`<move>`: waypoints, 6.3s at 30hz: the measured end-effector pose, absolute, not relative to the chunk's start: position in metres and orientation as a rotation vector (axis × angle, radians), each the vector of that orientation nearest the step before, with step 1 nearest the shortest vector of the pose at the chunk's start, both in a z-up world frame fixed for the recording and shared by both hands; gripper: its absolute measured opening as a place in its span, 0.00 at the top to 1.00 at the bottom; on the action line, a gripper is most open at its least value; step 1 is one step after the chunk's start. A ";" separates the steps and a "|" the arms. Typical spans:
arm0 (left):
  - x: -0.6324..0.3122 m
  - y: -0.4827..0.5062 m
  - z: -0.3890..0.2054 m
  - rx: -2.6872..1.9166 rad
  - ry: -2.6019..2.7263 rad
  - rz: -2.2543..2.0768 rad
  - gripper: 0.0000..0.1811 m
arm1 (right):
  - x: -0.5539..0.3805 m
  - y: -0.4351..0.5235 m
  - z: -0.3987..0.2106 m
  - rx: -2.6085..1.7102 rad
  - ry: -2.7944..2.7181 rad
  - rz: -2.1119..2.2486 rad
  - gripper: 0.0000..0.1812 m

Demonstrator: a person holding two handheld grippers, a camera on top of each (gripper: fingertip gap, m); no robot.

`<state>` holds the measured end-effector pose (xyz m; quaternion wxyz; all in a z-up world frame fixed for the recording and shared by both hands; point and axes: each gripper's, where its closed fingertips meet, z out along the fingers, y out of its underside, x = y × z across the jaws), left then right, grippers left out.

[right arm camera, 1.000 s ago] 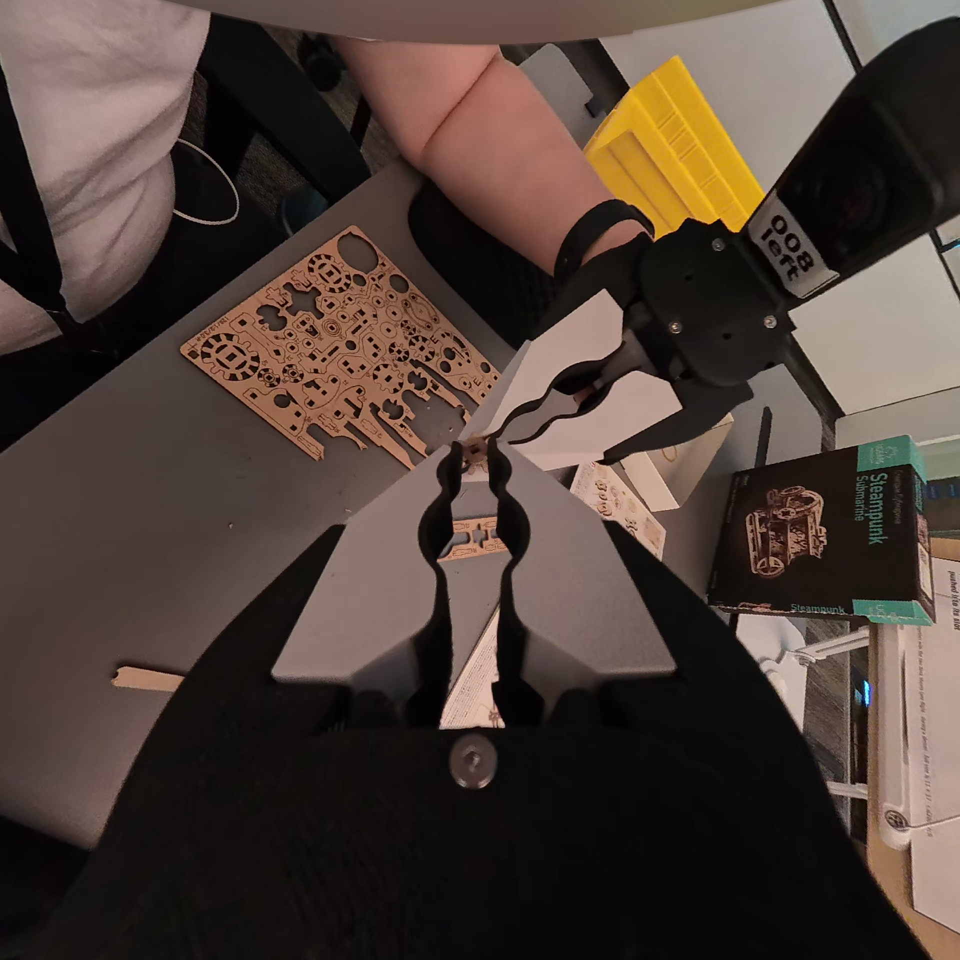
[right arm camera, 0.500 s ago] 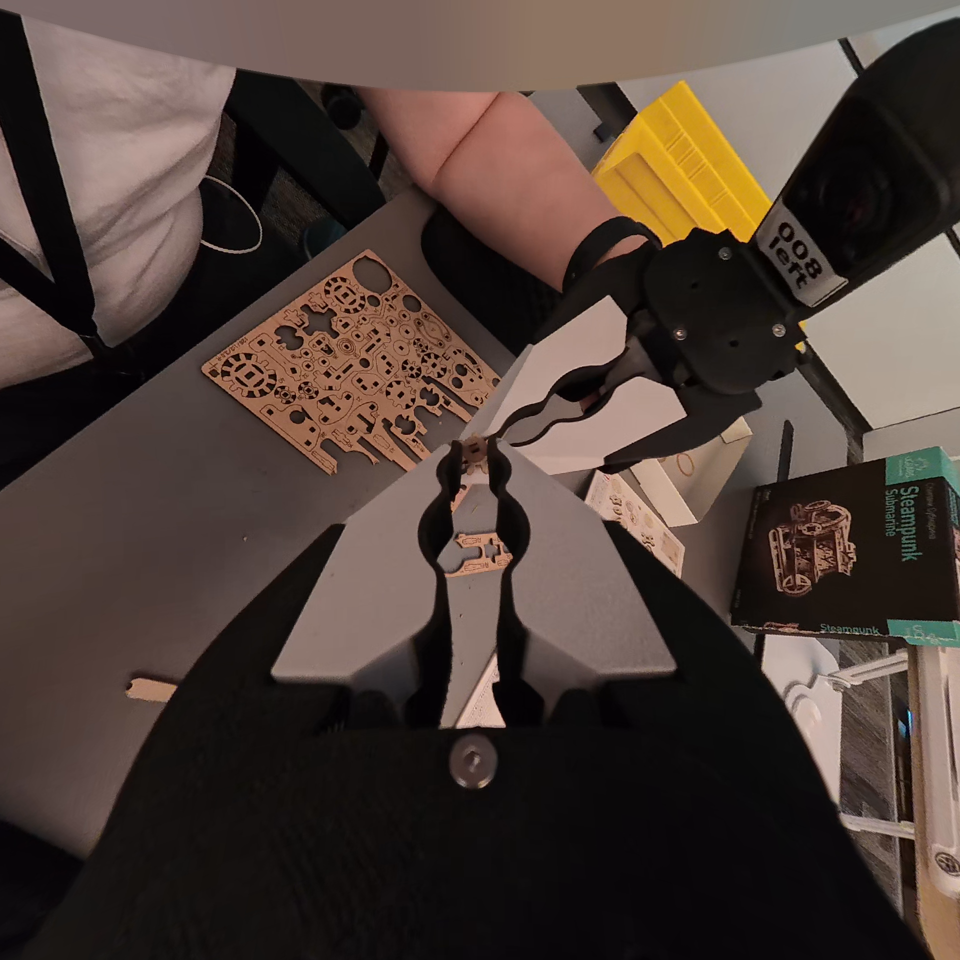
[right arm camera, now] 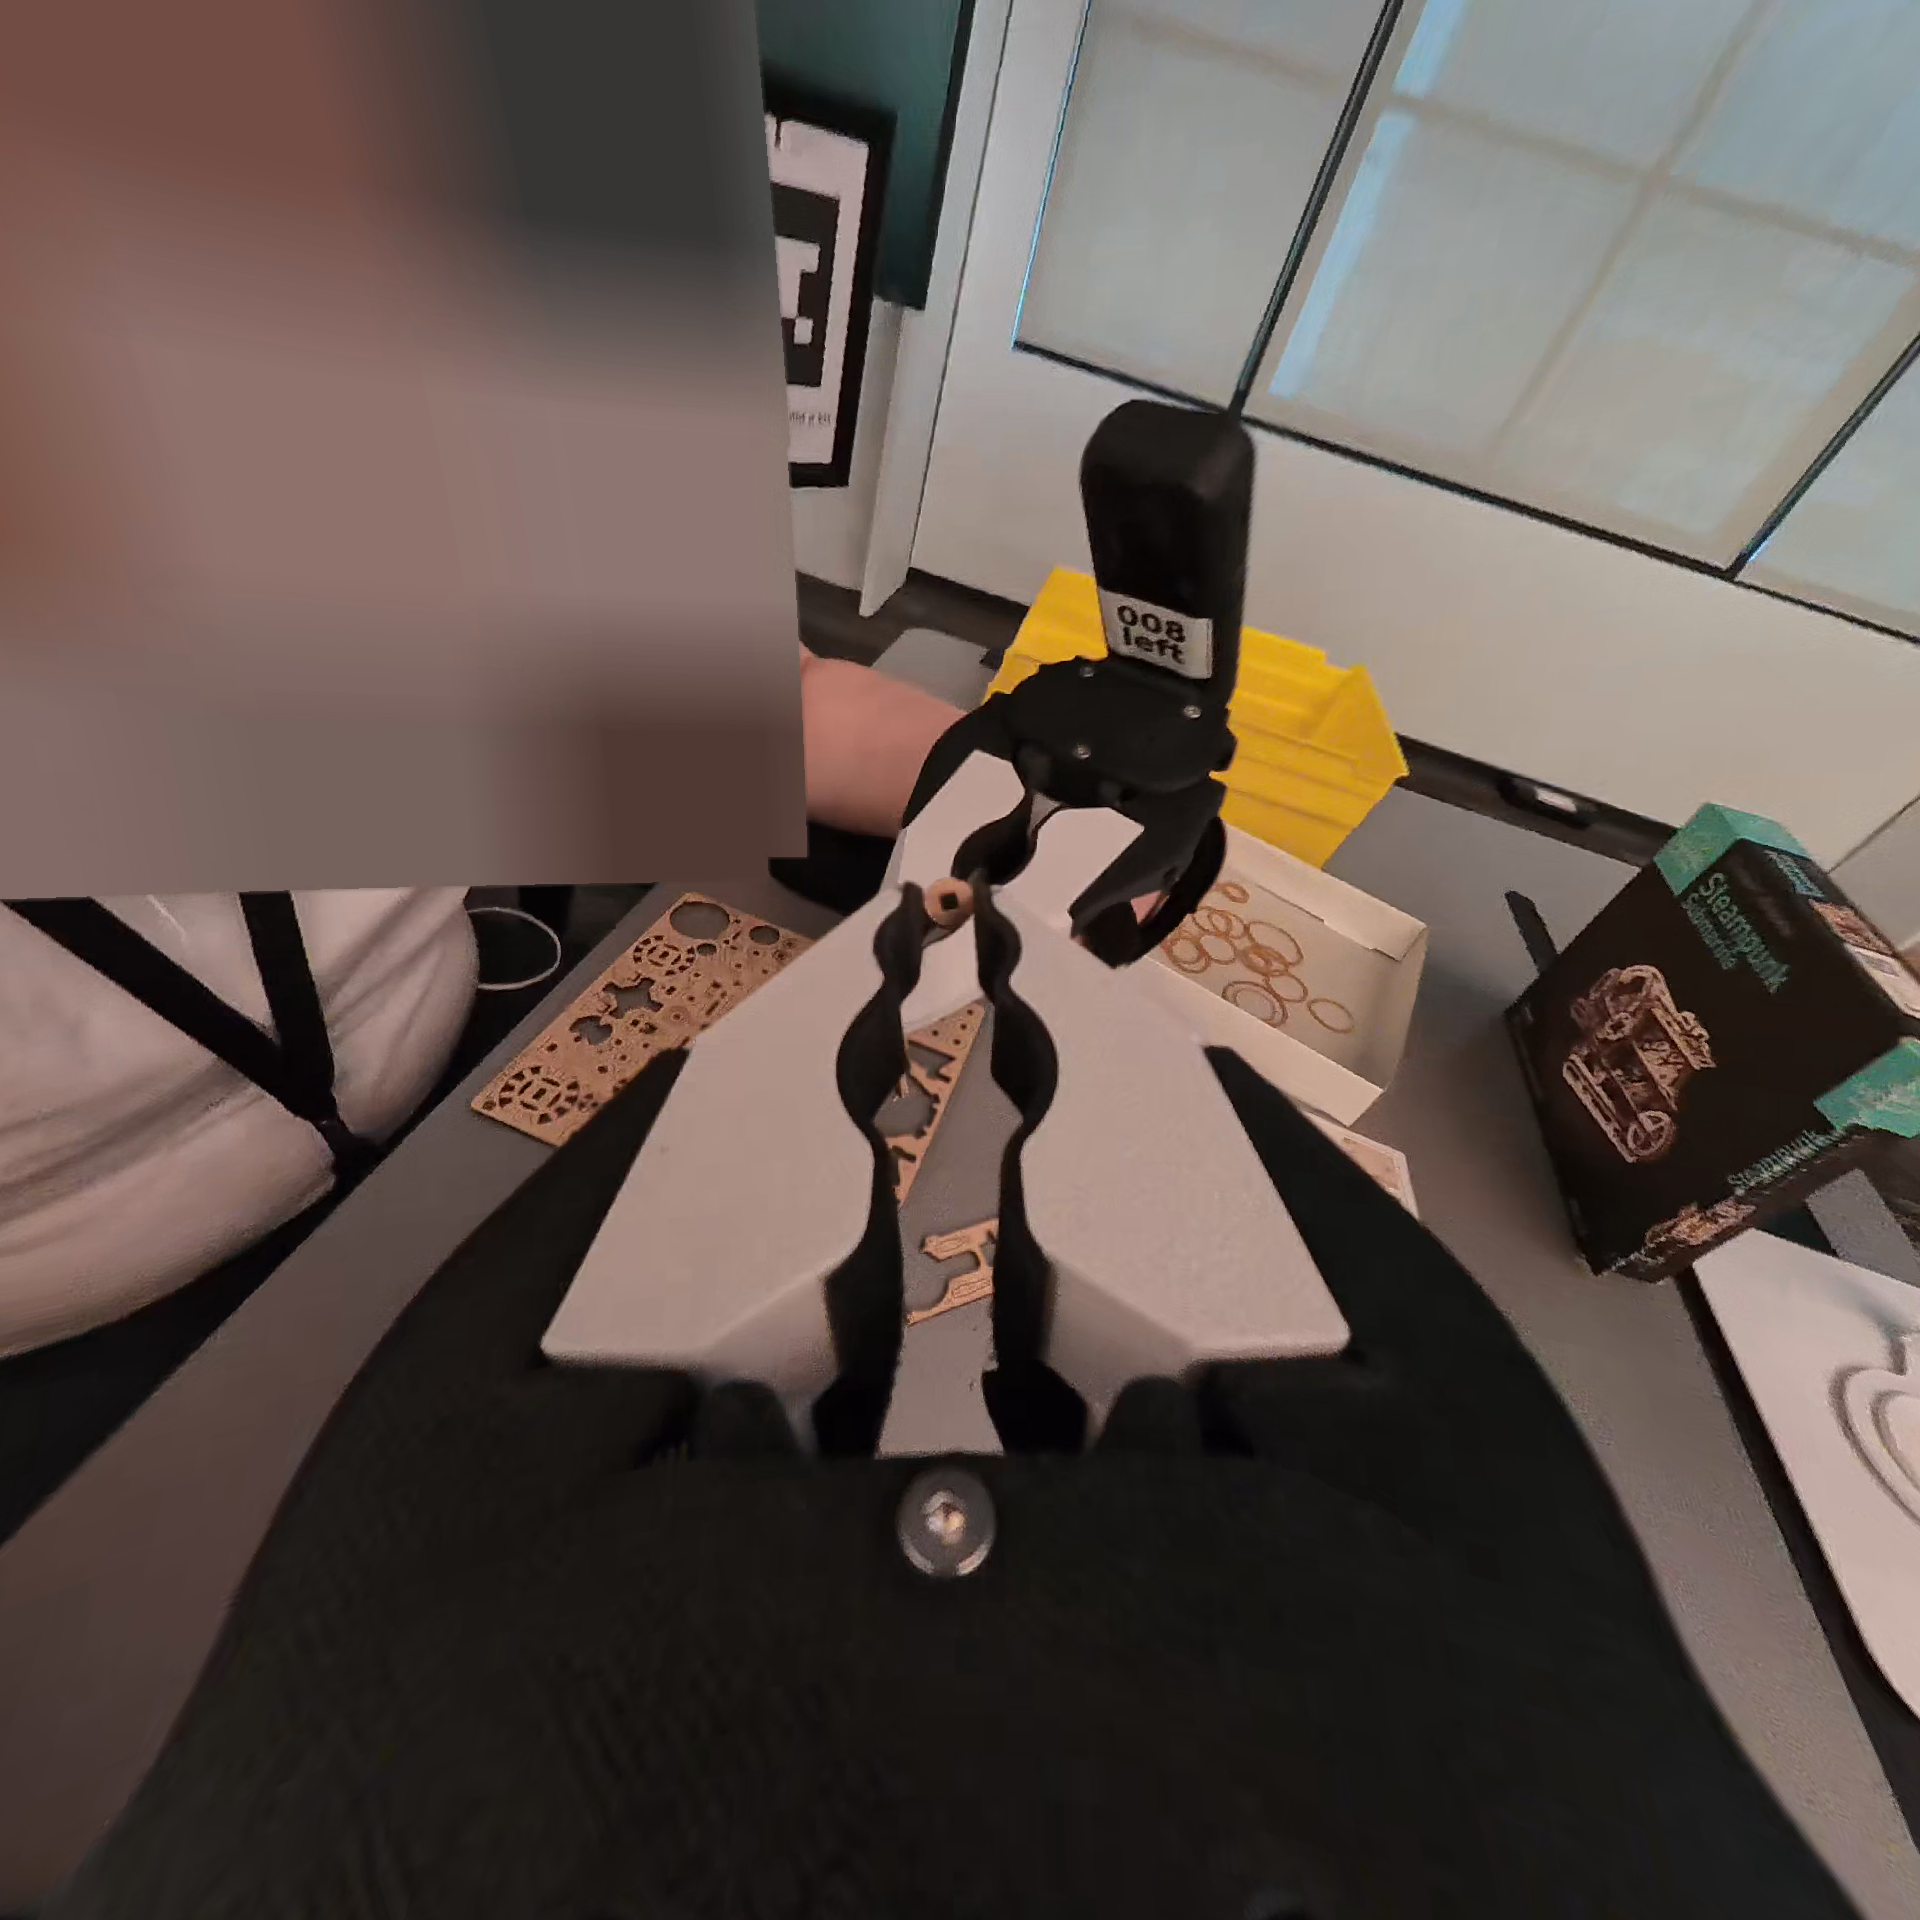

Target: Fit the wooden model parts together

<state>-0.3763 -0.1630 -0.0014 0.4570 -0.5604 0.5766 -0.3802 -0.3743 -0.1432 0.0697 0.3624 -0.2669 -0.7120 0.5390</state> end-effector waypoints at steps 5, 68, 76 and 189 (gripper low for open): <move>-0.380 -0.152 0.007 -1.365 1.328 -0.936 1.00 | -0.379 -0.136 0.064 -0.725 -1.826 1.376 0.96; -0.379 -0.094 -0.024 -1.486 1.452 -1.071 1.00 | -0.396 -0.093 0.002 -0.621 -2.294 0.805 0.95; -0.375 -0.099 -0.024 -1.461 1.451 -1.132 1.00 | -0.395 -0.100 -0.003 -0.613 -2.326 0.864 0.95; -0.387 -0.117 -0.021 -1.509 1.523 -1.330 1.00 | -0.405 -0.114 -0.003 -0.560 -2.284 1.016 0.95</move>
